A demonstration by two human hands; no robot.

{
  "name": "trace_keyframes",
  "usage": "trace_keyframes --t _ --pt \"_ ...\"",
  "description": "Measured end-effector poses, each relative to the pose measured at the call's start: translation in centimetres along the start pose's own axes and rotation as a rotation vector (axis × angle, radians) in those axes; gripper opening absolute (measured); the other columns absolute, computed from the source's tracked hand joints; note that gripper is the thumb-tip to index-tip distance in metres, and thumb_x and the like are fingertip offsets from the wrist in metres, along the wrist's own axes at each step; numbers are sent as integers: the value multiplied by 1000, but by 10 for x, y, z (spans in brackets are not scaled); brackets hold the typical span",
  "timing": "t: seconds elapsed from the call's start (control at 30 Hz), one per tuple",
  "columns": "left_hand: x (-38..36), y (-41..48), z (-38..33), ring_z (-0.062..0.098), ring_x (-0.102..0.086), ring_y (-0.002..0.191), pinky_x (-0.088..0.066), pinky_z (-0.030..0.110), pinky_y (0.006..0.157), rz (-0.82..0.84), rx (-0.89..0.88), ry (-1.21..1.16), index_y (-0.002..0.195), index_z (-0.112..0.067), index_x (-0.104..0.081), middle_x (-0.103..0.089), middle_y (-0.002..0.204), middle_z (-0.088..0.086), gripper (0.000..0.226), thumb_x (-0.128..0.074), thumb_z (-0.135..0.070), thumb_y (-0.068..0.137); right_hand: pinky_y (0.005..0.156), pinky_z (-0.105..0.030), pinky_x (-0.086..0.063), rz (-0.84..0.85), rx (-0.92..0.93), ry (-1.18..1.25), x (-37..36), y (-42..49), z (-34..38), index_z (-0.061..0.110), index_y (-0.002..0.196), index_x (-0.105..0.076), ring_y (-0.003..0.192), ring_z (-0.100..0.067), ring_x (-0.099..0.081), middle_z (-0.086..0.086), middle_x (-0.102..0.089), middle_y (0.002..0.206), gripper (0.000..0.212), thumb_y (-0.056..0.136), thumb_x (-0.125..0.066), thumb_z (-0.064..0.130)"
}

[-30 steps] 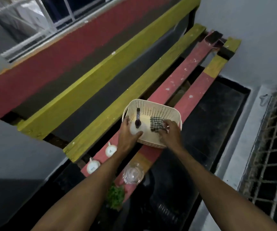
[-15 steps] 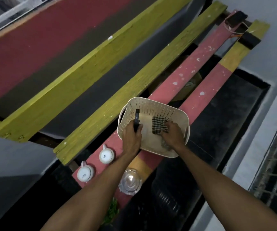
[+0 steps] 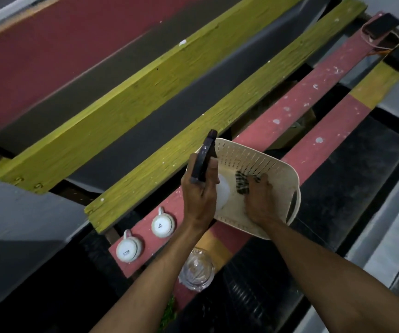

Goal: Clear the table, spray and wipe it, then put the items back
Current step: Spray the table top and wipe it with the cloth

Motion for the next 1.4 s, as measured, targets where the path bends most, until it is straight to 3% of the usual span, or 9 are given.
trace_keyframes --t 0.17,0.3,0.4,0.47,0.6,0.87,0.97,1.3,1.4 --pt "22 13 -20 28 -59 69 -50 41 62 -52 23 21 105 -49 -45 -60 86 18 12 -54 -44 100 91 -41 -51 -75 16 96 30 -12 23 11 113 -68 104 -29 -57 -7 -54 119 31 95 -43 12" --pt "47 0 -27 34 -67 92 -54 39 75 -41 116 44 137 -27 -55 -67 114 18 39 -59 -42 101 76 -26 -48 -170 19 226 86 -48 58 13 110 -68 93 -16 -64 3 -59 106 24 99 -47 14" --pt "73 -14 -47 24 -63 73 -48 32 70 -32 207 -8 123 -10 -70 -67 81 10 29 -62 -28 103 60 -4 -39 -216 87 247 130 -84 90 13 107 -70 75 3 -61 0 -62 103 20 100 -50 15" --pt "92 -24 -74 1 -56 63 -43 20 66 -20 220 -16 115 -2 -72 -62 68 -7 26 -61 -21 103 72 -19 -41 -266 159 229 153 -109 111 15 110 -73 91 -13 -63 -3 -65 114 22 97 -55 15" --pt "151 -61 -134 -4 -53 58 -40 13 63 -25 183 11 109 2 -70 -52 66 3 29 -59 -24 103 88 -34 -46 -290 273 261 180 -175 160 10 116 -72 106 -28 -62 -9 -67 118 29 90 -60 9" --pt "353 -184 -198 -1 -51 57 -41 15 57 -236 257 30 108 -8 -74 -58 59 -17 26 -65 -31 100 88 -19 -43 -247 423 406 175 -358 298 14 120 -72 102 -17 -63 -4 -68 113 33 88 -66 7" --pt "448 -252 -213 11 -51 61 -40 24 56 -313 274 41 98 -21 -73 -55 59 -13 16 -67 -36 98 86 -19 -43 -173 487 436 144 -437 361 17 121 -72 101 -11 -59 -3 -68 114 36 87 -65 5" --pt "702 -417 -235 -1 -58 57 -43 14 57 -548 319 219 93 -5 -72 -66 70 -5 27 -67 -30 99 93 -26 -48 59 685 411 19 -645 543 29 118 -73 103 -18 -63 -3 -69 106 45 80 -65 7" --pt "742 -433 -226 12 -63 62 -43 24 57 -592 349 303 86 -4 -70 -70 72 11 36 -68 -38 97 86 -21 -45 106 710 368 -4 -664 569 30 119 -73 100 -18 -64 -3 -69 102 48 79 -63 5"
Point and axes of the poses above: each hand's wrist, its own y-axis towards the middle knuckle, its own x-axis out of the back of the hand, z = x × y, the point moved 10 cm from there along y, towards the middle knuckle
